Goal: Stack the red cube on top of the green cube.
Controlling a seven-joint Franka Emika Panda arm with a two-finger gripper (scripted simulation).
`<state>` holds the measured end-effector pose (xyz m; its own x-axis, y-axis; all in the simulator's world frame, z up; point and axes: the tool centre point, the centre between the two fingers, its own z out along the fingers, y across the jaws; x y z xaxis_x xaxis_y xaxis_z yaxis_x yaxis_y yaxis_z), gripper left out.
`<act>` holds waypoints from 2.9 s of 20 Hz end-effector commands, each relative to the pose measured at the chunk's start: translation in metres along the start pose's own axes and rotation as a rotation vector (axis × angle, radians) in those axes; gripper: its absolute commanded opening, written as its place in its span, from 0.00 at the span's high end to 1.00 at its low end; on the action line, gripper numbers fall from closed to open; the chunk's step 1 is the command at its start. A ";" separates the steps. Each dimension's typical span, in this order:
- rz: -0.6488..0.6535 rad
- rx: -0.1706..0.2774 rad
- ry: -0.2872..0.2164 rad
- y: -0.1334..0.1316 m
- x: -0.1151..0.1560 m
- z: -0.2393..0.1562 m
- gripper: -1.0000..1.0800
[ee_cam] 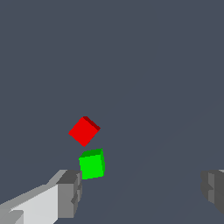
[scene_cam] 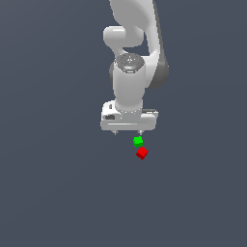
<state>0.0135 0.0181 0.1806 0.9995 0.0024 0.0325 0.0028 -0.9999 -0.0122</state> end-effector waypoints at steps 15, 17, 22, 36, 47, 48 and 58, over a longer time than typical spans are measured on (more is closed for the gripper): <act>0.109 -0.004 -0.004 -0.012 -0.002 0.017 0.04; 0.143 -0.005 -0.005 -0.016 -0.003 0.023 0.04; 0.247 -0.009 -0.009 -0.027 -0.003 0.039 0.04; 0.559 -0.020 -0.021 -0.060 0.002 0.089 0.04; 0.690 -0.023 -0.026 -0.073 0.009 0.110 0.04; 0.695 -0.023 -0.026 -0.074 0.009 0.111 0.04; 0.698 -0.023 -0.027 -0.074 0.009 0.124 0.04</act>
<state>0.0266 0.0937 0.0629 0.7684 -0.6399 0.0009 -0.6399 -0.7684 -0.0006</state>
